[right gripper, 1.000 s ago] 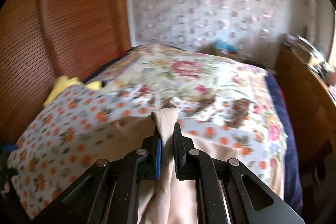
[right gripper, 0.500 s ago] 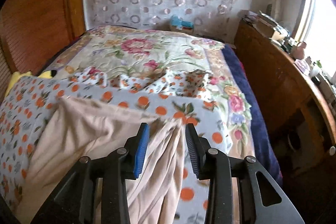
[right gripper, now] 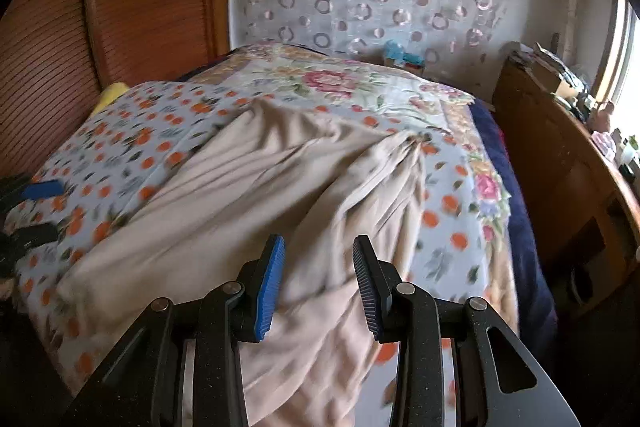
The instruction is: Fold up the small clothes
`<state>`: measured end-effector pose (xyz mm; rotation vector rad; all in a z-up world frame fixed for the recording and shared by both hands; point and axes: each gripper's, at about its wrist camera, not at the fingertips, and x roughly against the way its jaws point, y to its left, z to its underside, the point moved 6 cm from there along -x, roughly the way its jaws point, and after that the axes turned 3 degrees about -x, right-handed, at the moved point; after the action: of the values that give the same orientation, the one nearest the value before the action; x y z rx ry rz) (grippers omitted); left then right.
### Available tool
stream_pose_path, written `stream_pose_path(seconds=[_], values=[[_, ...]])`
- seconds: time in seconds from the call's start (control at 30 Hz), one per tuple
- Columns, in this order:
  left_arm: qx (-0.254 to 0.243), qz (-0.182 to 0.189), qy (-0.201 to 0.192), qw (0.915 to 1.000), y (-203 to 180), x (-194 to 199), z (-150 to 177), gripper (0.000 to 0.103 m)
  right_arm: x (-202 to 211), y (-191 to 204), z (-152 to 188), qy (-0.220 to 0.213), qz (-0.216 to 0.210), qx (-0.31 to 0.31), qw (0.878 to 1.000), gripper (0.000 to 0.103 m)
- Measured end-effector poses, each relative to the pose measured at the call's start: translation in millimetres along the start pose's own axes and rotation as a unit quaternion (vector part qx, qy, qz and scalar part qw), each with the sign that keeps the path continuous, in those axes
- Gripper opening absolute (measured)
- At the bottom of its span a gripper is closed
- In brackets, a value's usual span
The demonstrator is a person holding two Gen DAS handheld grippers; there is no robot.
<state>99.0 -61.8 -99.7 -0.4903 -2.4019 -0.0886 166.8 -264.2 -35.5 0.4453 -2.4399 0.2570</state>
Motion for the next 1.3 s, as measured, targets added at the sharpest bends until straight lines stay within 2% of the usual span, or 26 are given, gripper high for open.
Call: stream_pose_path(seconds=[0.13,0.3,0.33,0.37,0.4,0.53,0.6,0.83,0.93,0.97,1.03,1.1,1.3], values=[[-0.009,0.009,0.008,0.9999,-11.2,-4.9,2.4,0.070,14.6,11.8,21.0,0.007,-0.025,0.005,1.000,0.037],[-0.017,0.016,0.017,0.9996,-22.1,-10.8,4.9,0.070,16.0,8.8,42.1,0.020,-0.005,0.019,1.000,0.037],[-0.019,0.017,0.019,0.9995,-23.8,-11.3,5.4,0.070,15.9,5.0,44.6,0.022,-0.005,0.015,1.000,0.033],[-0.020,0.018,0.020,0.9994,-25.4,-11.6,5.8,0.070,17.1,0.8,46.9,0.022,-0.010,0.009,1.000,0.015],[-0.021,0.019,0.021,0.9994,-25.3,-12.5,5.0,0.070,18.9,-2.3,47.8,0.024,-0.016,0.004,1.000,0.007],[-0.020,0.027,0.025,0.9991,-29.2,-13.1,6.9,0.070,47.3,-24.3,54.6,0.003,-0.022,-0.030,0.999,0.004],[-0.022,0.027,0.026,0.9991,-31.4,-14.0,6.9,0.070,61.5,-39.8,62.3,-0.005,0.000,-0.042,0.999,0.004],[-0.023,0.029,0.029,0.9989,-35.0,-16.2,8.5,0.070,80.9,-71.1,102.0,0.023,0.043,-0.072,0.996,0.004],[-0.023,0.028,0.030,0.9989,-35.9,-16.9,8.4,0.070,85.8,-72.5,99.4,0.018,0.050,-0.079,0.995,0.006],[-0.023,0.028,0.031,0.9989,-36.0,-16.8,8.4,0.070,88.7,-68.6,95.4,0.008,0.048,-0.076,0.996,0.009],[-0.023,0.028,0.031,0.9989,-36.0,-16.9,8.4,0.070,93.5,-52.0,88.6,-0.003,0.044,-0.067,0.997,0.019],[-0.023,0.029,0.032,0.9988,-36.5,-16.8,8.9,0.070,83.1,-30.1,82.2,-0.012,0.030,-0.059,0.998,0.039],[-0.021,0.030,0.035,0.9987,-36.9,-17.1,15.1,0.070,56.5,26.6,70.6,-0.007,-0.035,-0.022,0.999,0.041]])
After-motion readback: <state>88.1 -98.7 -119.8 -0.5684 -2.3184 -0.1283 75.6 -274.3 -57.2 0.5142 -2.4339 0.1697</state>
